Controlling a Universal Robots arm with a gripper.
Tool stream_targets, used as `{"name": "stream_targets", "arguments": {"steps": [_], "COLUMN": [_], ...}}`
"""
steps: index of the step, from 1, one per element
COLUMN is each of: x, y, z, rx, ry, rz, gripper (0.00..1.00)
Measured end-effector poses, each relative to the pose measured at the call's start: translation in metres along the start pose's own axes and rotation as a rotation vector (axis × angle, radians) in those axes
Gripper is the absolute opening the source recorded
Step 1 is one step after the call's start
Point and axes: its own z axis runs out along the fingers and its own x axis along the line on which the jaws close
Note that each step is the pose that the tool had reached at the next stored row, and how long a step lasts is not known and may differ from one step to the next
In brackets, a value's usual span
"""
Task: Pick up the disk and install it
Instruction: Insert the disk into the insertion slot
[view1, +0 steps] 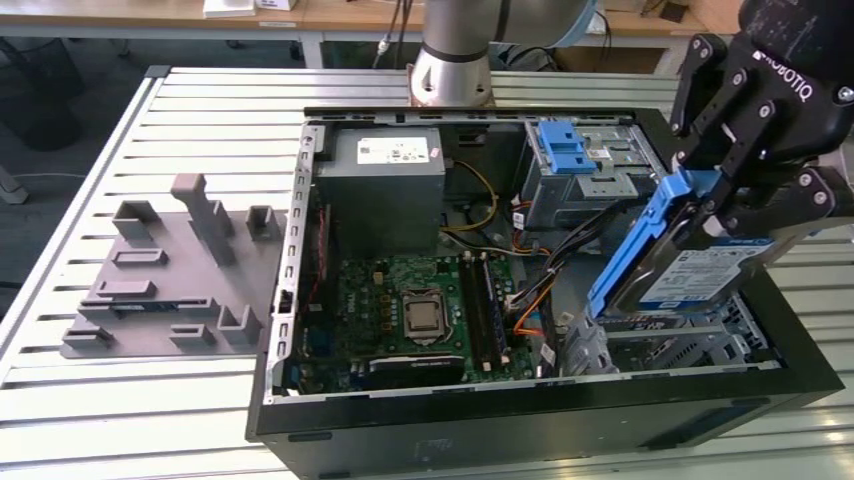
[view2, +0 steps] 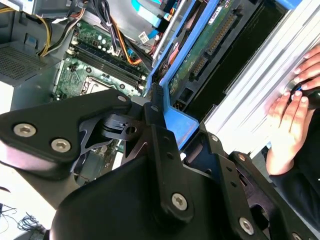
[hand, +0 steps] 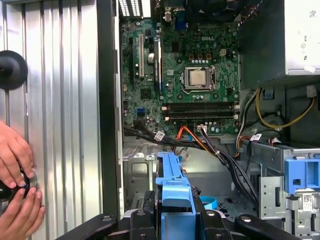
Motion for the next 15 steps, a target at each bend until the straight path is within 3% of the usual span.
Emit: {"name": "stream_targets", "arguments": {"steps": [15], "x": [0.0014], "y": [-0.0063], "z": [0.0071], "rx": [0.0000], "ry": [0.0003], "rz": [0.000], "gripper": [0.36]}}
